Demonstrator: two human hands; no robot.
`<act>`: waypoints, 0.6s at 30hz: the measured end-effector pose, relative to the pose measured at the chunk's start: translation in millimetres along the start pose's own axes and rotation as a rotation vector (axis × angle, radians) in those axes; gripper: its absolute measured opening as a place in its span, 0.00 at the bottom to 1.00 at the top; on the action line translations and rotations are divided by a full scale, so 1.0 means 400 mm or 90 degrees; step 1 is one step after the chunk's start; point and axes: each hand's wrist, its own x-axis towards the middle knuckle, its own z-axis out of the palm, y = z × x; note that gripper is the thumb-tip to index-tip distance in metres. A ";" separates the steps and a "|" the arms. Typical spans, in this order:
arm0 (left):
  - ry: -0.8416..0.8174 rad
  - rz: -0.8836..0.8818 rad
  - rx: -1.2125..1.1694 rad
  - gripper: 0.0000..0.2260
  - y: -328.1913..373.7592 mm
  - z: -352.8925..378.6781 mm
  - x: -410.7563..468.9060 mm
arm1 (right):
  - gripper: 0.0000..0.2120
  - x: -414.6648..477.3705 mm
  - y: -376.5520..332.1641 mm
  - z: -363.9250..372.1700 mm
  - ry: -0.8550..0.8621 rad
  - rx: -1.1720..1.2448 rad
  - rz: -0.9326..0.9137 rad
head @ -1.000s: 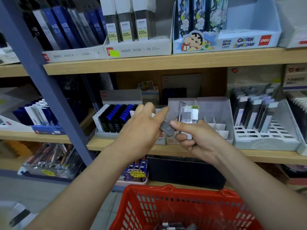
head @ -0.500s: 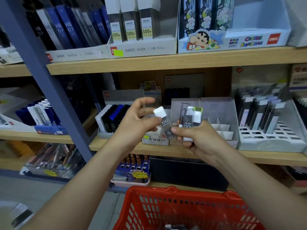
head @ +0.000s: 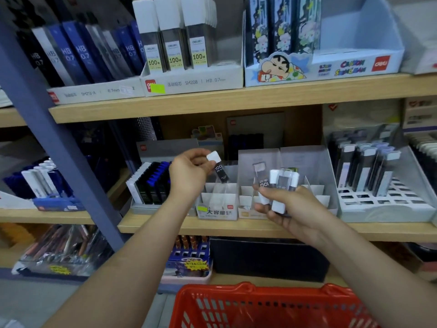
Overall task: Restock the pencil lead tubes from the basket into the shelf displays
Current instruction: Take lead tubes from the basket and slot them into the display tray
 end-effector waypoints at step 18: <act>-0.130 0.069 0.284 0.12 -0.047 0.062 0.029 | 0.05 0.048 0.003 -0.029 -0.003 -0.054 -0.004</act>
